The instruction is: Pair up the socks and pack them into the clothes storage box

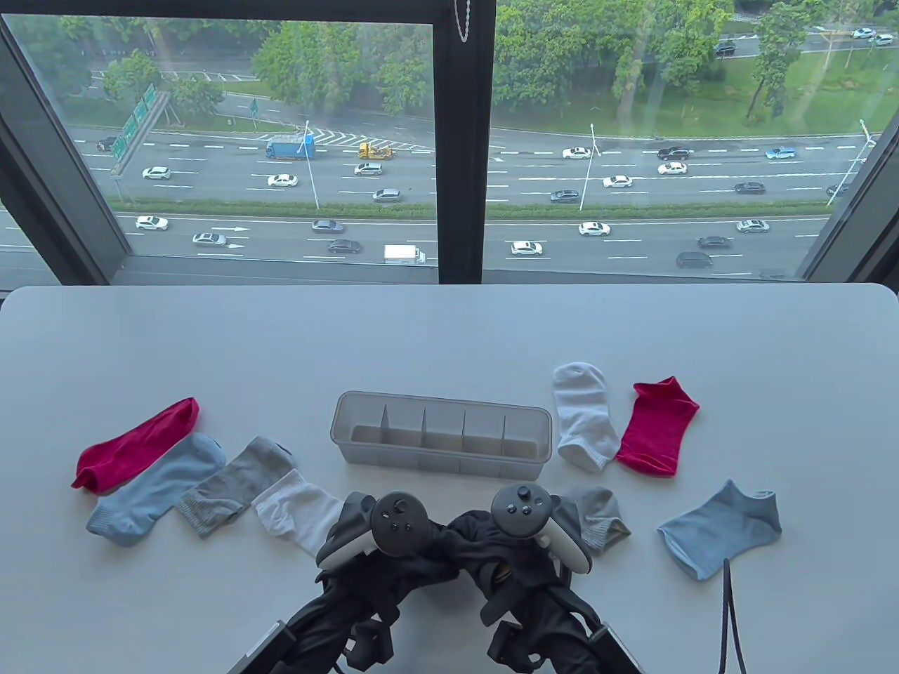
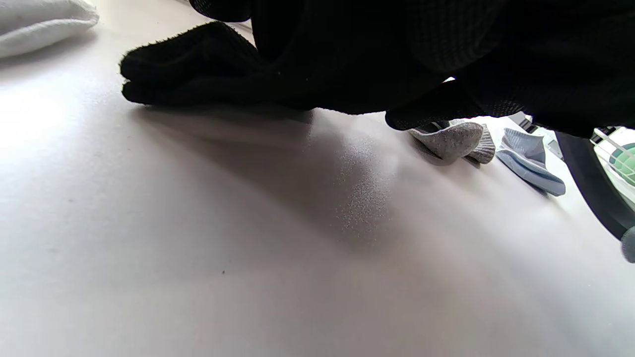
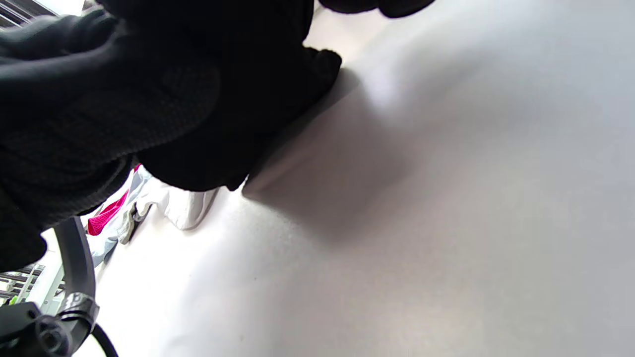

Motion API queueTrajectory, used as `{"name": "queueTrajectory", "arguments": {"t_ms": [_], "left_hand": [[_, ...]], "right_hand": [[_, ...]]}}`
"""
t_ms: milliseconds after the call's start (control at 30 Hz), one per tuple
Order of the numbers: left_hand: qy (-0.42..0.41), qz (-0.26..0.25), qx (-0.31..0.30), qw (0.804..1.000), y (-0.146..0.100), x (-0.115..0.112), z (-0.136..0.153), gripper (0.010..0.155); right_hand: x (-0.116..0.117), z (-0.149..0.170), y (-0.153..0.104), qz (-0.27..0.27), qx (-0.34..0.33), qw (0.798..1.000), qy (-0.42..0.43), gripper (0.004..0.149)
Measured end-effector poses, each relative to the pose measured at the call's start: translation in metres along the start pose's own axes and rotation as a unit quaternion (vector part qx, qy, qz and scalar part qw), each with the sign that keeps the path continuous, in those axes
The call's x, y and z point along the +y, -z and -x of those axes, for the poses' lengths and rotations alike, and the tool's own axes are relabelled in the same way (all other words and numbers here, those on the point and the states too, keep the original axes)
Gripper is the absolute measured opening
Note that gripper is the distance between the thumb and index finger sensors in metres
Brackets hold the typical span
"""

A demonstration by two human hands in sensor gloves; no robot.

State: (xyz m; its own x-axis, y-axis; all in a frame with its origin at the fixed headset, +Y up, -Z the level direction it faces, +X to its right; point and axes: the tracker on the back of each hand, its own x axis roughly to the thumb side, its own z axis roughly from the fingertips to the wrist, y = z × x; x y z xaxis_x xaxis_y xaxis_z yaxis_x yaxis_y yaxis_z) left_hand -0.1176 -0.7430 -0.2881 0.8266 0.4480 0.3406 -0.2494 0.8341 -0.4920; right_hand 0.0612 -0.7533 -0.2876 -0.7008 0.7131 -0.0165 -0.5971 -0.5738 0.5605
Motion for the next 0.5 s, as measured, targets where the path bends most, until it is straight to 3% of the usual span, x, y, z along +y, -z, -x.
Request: {"name": "queueTrajectory", "arguments": {"t_ms": [67,200,300,433,500], "left_hand": [[0.016,-0.027,0.004,0.999,-0.0007,0.0012,-0.0030,0.064],[0.023,-0.035,-0.013,0.999,0.0001,0.0012,-0.0066,0.053],[-0.001,-0.011,-0.008,1.000,-0.0003,0.0032,-0.0020,0.050],[0.003,0.001,-0.005,1.000,0.0001,0.0013,-0.0011,0.050],[0.012,0.008,-0.002,1.000,0.0021,0.0013,-0.0036,0.052]], "right_hand": [[-0.0016,0.0021,-0.0004,0.009,0.006,1.000,0.004,0.046],[-0.0017,0.0042,-0.0004,0.005,0.006,1.000,0.017,0.050],[0.0035,0.0005,-0.0001,-0.011,-0.013,1.000,-0.012,0.068],[-0.0002,-0.0019,0.0001,0.007,-0.008,1.000,-0.013,0.051],[-0.0016,-0.0002,-0.0009,0.029,-0.008,0.999,-0.037,0.050]]}}
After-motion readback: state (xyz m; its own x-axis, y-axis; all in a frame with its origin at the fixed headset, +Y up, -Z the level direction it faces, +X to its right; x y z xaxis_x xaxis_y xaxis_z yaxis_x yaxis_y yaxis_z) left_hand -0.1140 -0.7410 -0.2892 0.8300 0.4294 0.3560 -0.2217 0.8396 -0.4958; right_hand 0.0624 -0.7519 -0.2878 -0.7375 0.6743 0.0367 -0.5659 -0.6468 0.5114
